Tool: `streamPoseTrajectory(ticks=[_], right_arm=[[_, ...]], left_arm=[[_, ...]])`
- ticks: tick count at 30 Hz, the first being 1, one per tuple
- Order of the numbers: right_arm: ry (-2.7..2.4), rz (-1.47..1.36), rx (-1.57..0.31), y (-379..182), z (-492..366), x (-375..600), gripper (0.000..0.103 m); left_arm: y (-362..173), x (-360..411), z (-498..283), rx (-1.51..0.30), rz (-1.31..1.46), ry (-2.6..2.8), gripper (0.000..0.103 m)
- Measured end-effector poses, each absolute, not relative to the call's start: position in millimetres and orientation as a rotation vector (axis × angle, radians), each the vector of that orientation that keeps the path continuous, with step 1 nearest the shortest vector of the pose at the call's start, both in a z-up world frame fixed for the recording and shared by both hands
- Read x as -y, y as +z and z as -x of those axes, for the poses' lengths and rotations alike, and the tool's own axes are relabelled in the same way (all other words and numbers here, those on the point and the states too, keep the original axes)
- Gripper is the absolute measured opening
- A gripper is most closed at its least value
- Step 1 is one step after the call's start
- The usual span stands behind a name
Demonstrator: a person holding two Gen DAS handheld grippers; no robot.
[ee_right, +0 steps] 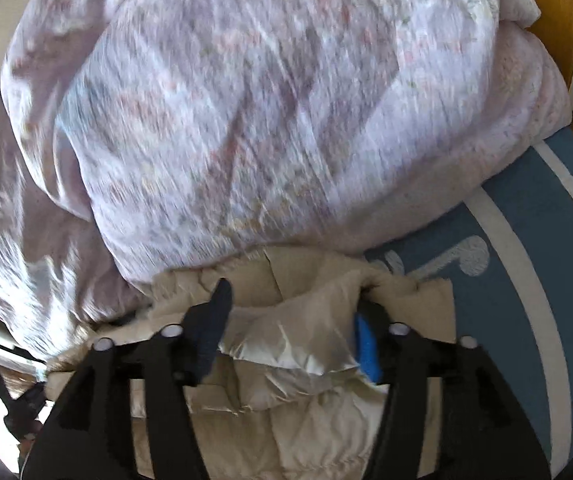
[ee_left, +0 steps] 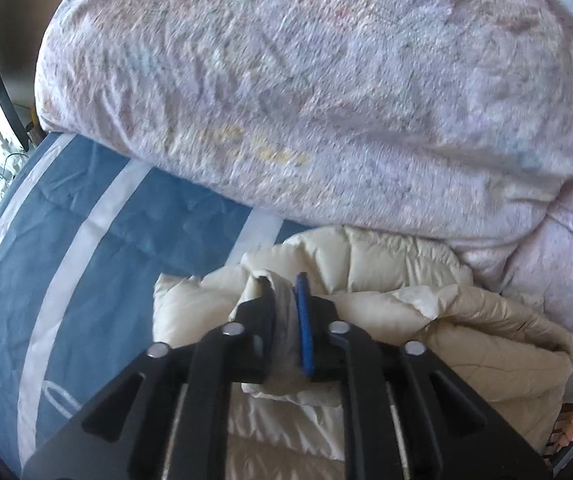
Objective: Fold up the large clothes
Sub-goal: 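Lift the hem with both grippers and fold it toward the collar, then press the folded hem onto the collar with both grippers and open them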
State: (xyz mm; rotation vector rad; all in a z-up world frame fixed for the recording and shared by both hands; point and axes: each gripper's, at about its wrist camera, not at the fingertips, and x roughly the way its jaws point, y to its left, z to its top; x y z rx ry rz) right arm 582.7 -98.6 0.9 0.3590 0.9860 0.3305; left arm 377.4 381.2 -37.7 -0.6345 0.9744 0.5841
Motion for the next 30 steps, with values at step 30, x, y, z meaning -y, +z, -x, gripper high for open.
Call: streamPoseTrajectory(ticks=[30], right_arm=[[0.212,0.149,-0.872,-50,-554,38,0.063]], left_arm=[[-14,-318,-352,-0.785,0.336,0.654,0.073]])
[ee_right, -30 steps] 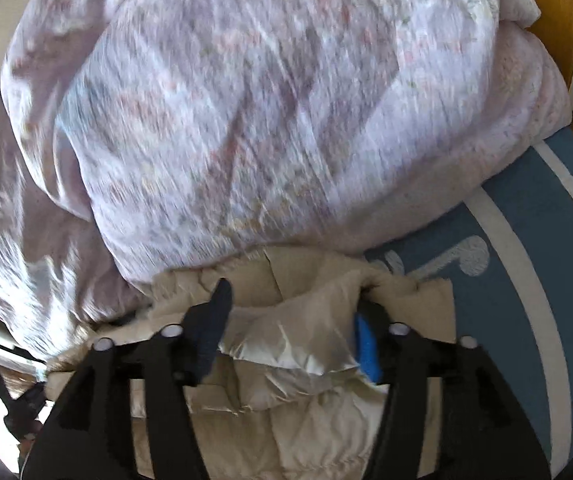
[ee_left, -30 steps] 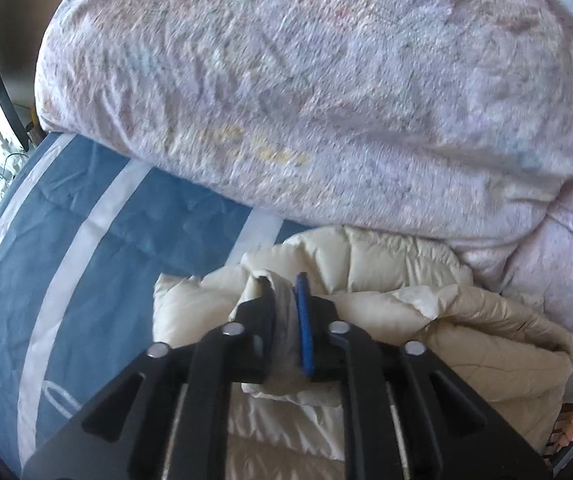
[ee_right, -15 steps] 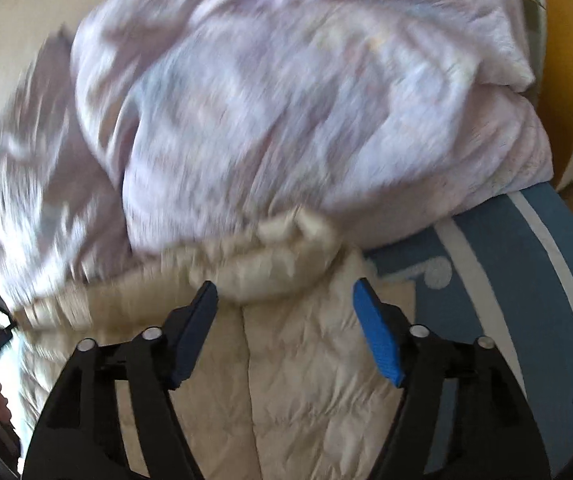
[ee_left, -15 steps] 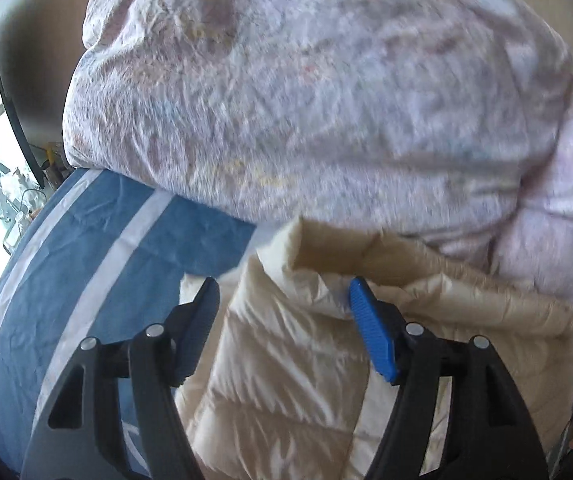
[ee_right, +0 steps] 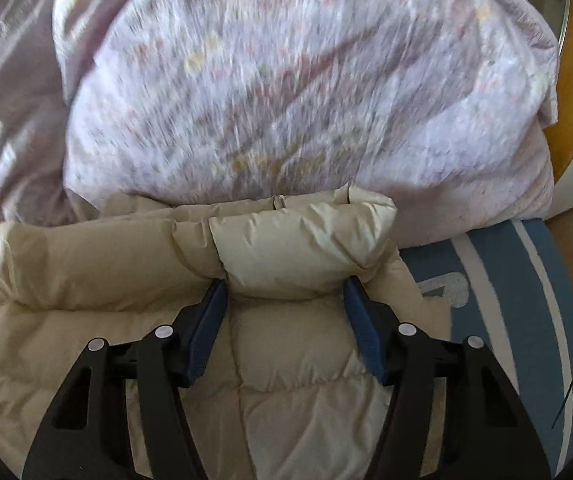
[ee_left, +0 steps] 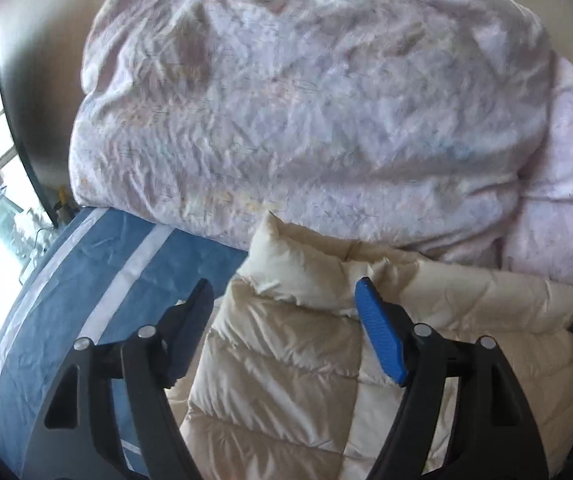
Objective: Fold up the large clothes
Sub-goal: 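Press the folded hem onto the collar with both grippers and open them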
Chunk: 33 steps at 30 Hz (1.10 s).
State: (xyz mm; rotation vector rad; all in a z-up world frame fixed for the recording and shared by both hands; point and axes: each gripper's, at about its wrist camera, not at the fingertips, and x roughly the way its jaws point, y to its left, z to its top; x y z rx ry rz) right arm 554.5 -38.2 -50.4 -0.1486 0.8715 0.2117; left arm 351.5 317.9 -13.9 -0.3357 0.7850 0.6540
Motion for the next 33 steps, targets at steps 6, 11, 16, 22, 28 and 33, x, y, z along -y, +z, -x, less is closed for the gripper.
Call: streamPoseTrajectory(ticks=[6,11,16,22,28,33], right_arm=[[0.204,0.153,-0.864,-65,-560,35,0.067],[0.184,0.138,-0.846,-78,-562,37,0.071],[0.164,0.151,-0.826,-83,-561,34,0.075],[0.155,0.158,-0.833,-81,-564,29,0.079],[0.15,0.157,-0.84,-85,-566,25,0.082],[0.153,0.146,-0.843,-82,-567,30,0.083]], left_arm=[[-43,-320,-373,-0.879,0.313,0.649,0.073],[-67,-325,-394,-0.919,0.272,0.675,0.075],[-85,-323,-401,-0.919,0.259,0.694,0.082],[-101,-332,-398,-0.931,0.321,0.694,0.091],[-110,-330,-401,-0.954,0.31,0.706,0.095],[-112,-328,-402,-0.96,0.314,0.705,0.096]])
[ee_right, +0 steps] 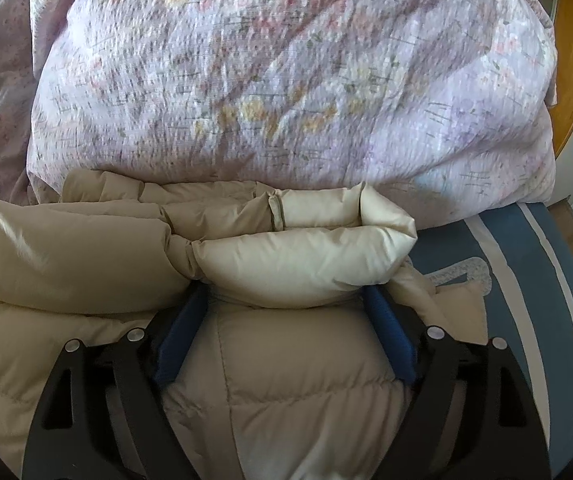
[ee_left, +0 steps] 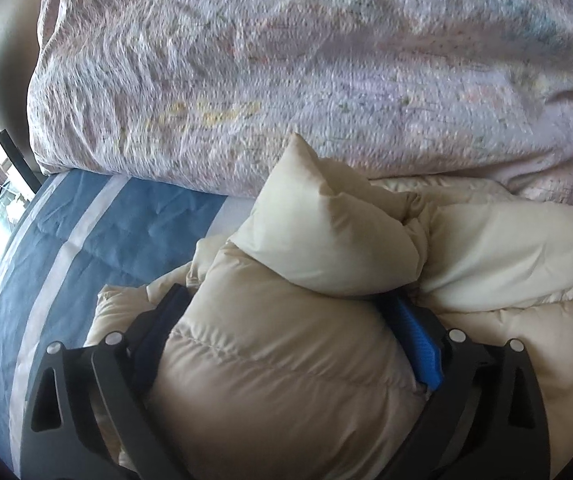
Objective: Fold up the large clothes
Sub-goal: 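Press the folded hem onto the collar with both grippers and open them, then withdraw both grippers from the folded jacket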
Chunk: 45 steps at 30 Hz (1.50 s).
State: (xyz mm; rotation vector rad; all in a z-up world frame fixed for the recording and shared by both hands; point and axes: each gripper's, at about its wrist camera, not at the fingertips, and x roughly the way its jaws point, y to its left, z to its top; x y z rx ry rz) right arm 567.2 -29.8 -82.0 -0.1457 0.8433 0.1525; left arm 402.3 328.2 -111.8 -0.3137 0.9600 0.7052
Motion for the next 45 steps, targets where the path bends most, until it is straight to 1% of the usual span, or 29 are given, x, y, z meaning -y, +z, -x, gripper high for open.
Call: streamPoseTrajectory(ticks=[19,22,25,27,30,32,39,45], right_arm=[[0.131,0.121,-0.847,-82,-569,30,0.087],[0.145,0.123,-0.882,-81,-575,32,0.087],[0.154,0.138,-0.97,-63,-578,38,0.087],[0.175,0.086,-0.943,-44,-567,54,0.088],[0.173,0.035,-0.928,-23,-551,87,0.095],[0.173,0.002,-0.948,-18,-545,108,0.095],[0.212,-0.124,-1.121,-39,-532,165,0.095],[0.262,-0.252,-1.22,-65,-523,179,0.095]], left_arm=[[-116,-337,-399,-0.954,0.34,0.709,0.098],[-110,-337,-395,-0.984,0.356,0.712,0.098],[-90,-333,-379,-1.002,0.393,0.679,0.095],[-77,-328,-366,-0.989,0.392,0.657,0.095],[-59,-320,-337,-0.981,0.362,0.648,0.095],[-55,-319,-317,-1.004,0.352,0.655,0.095],[-65,-324,-269,-1.052,0.467,0.629,0.095],[-84,-319,-252,-1.084,0.585,0.613,0.089]])
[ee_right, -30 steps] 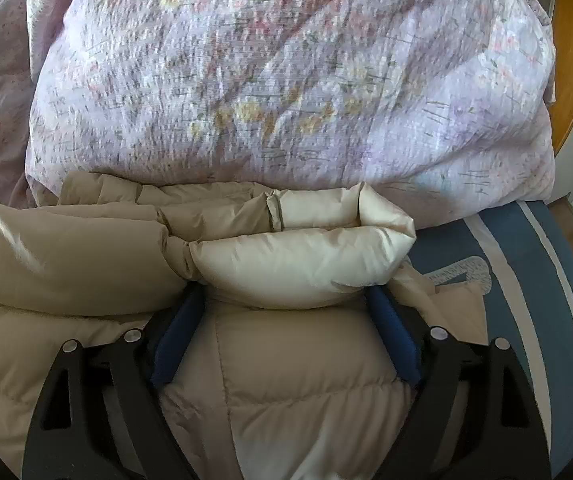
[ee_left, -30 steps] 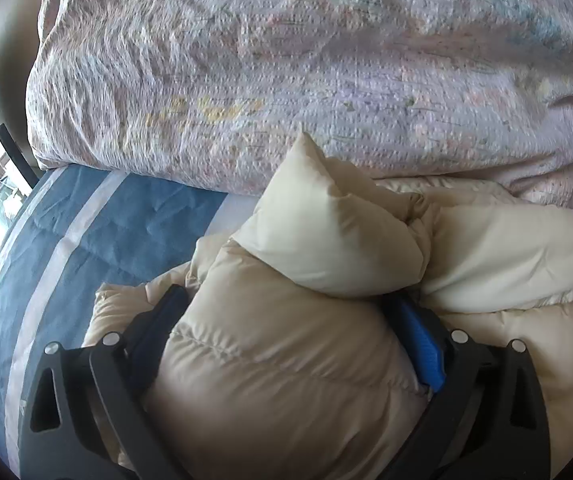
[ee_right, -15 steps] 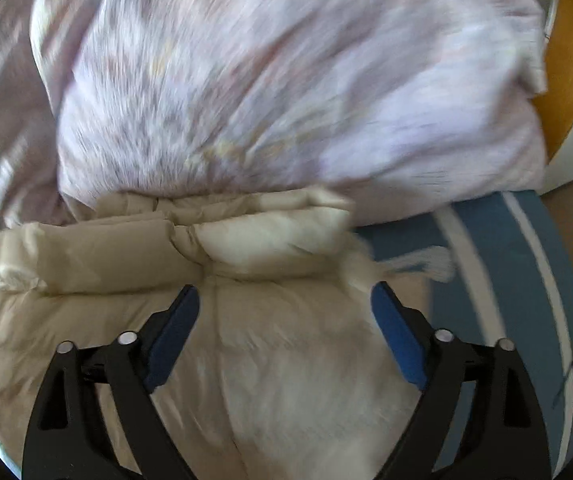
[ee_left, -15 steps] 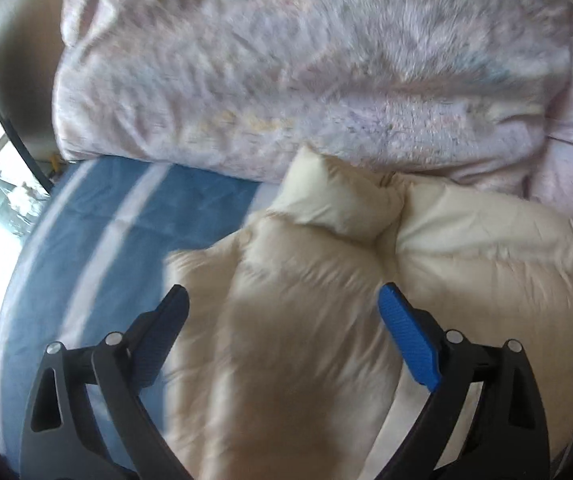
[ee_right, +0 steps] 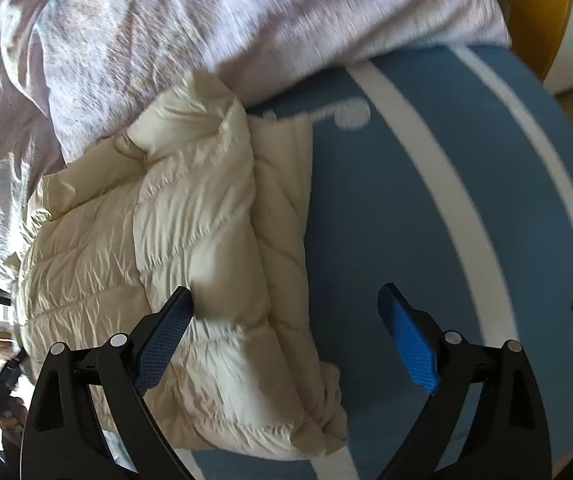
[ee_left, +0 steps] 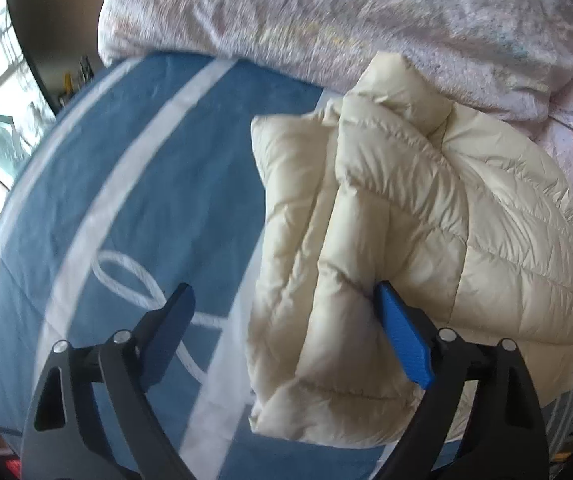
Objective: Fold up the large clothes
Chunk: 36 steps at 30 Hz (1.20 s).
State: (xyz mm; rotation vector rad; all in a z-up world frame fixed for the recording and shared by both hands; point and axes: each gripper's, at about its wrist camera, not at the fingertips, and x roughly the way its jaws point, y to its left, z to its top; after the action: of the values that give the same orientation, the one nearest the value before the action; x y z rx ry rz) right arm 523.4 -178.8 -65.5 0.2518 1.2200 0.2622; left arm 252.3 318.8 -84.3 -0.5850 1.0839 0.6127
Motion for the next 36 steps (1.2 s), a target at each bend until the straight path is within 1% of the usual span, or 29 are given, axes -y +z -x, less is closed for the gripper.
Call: streamPoseTrajectory(ticks=[3,5,8,10,12,13,14,15,16,17,18,19,20,22,23,25,30,36], right_arm=[[0.3,-0.295,-1.245,-74,-518,179,0.095],[0.333,-0.314,-1.269,-81,-517,178,0.092],[0.368,-0.321,-1.272,-86,-511,175,0.081],[0.394,-0.339,-1.276,-88,-509,174,0.07],[0.411,-0.365,-1.282,-91,-505,172,0.063],[0.417,-0.377,-1.282,-93,-503,173,0.057],[0.425,-0.392,-1.286,-94,-498,169,0.053],[0.425,-0.414,-1.287,-96,-496,169,0.047],[0.425,-0.43,-1.284,-96,-495,171,0.04],[0.427,-0.455,-1.28,-97,-491,171,0.036],[0.421,-0.469,-1.275,-96,-488,173,0.03],[0.409,-0.479,-1.269,-95,-485,173,0.025],[0.395,-0.491,-1.264,-94,-482,171,0.023],[0.366,-0.512,-1.257,-88,-478,167,0.017],[0.353,-0.529,-1.25,-84,-474,166,0.016],[0.343,-0.555,-1.235,-78,-465,163,0.015],[0.392,-0.556,-1.202,-62,-429,154,0.014],[0.412,-0.518,-1.219,-73,-384,147,0.014]], left_arm=[[-87,-318,-250,-1.075,0.623,0.596,0.086],[-91,-319,-249,-1.076,0.649,0.584,0.083],[-98,-324,-247,-1.071,0.694,0.566,0.079],[-101,-324,-248,-1.066,0.719,0.553,0.076],[-101,-322,-248,-1.061,0.73,0.55,0.073],[-102,-321,-249,-1.058,0.732,0.542,0.068],[-102,-319,-250,-1.053,0.736,0.53,0.062],[-102,-317,-249,-1.05,0.74,0.523,0.059],[-102,-315,-248,-1.044,0.746,0.515,0.053],[-102,-313,-249,-1.037,0.75,0.508,0.044],[-100,-311,-249,-1.025,0.751,0.497,0.039],[-98,-305,-247,-1.016,0.747,0.492,0.032],[-93,-301,-247,-1.01,0.737,0.486,0.025],[-87,-296,-248,-1.002,0.716,0.479,0.018],[-82,-294,-247,-0.994,0.702,0.476,0.016],[-71,-295,-244,-0.977,0.69,0.468,0.014],[-45,-301,-215,-0.928,0.673,0.461,0.014],[-42,-311,-170,-0.936,0.675,0.479,0.014]])
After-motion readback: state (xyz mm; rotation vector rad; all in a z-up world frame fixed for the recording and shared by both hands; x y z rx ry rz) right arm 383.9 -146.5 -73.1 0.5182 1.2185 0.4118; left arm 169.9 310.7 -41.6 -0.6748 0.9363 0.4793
